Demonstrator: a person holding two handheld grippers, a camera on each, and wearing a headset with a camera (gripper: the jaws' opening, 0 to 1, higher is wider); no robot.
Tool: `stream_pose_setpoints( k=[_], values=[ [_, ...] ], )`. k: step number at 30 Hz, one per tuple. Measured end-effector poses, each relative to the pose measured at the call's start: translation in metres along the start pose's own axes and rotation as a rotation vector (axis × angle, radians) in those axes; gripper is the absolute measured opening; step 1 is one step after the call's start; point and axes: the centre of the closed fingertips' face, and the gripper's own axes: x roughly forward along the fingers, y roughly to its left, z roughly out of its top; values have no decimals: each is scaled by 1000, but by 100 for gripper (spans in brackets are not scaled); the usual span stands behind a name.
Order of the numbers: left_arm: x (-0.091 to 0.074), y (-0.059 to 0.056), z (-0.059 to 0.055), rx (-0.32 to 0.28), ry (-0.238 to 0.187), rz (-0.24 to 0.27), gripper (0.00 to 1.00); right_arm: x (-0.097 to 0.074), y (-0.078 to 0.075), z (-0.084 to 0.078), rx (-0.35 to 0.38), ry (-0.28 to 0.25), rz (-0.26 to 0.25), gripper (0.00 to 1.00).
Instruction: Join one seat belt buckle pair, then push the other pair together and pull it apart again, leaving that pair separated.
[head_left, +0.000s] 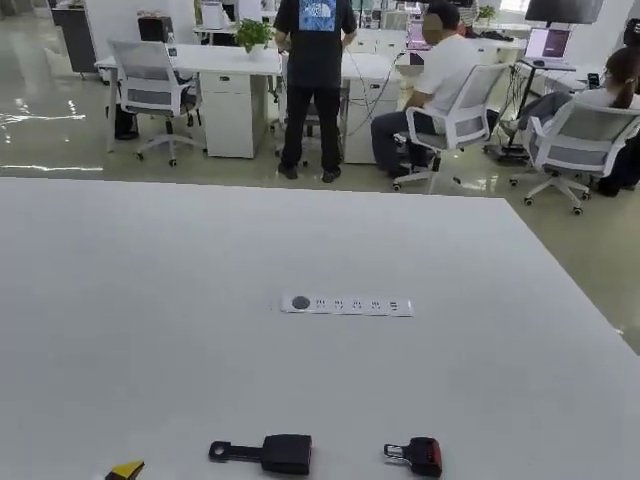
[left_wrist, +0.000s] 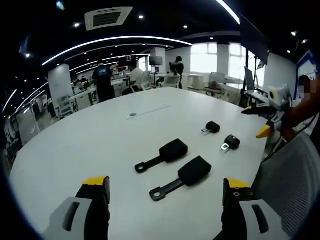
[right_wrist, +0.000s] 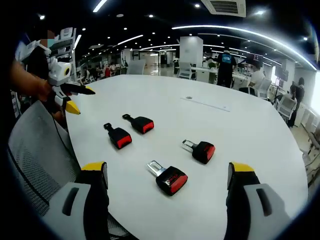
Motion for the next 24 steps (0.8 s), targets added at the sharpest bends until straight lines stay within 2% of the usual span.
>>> stream_pose_setpoints(
  k=[10,18,21,24],
  values=[
    [-4,-6,5,-3,-3,3,95,-3,4,6,0,-2,2,99],
    [-7,-7,3,0,5,5,95,-7,5,7,-1,0,0,99],
    [-7,-3,1,-2,6,6,95,-5,3,3,0,5,1,99],
    [-7,-5,2,1,7,5,95,-4,1,0,0,9,2,99]
  ],
)
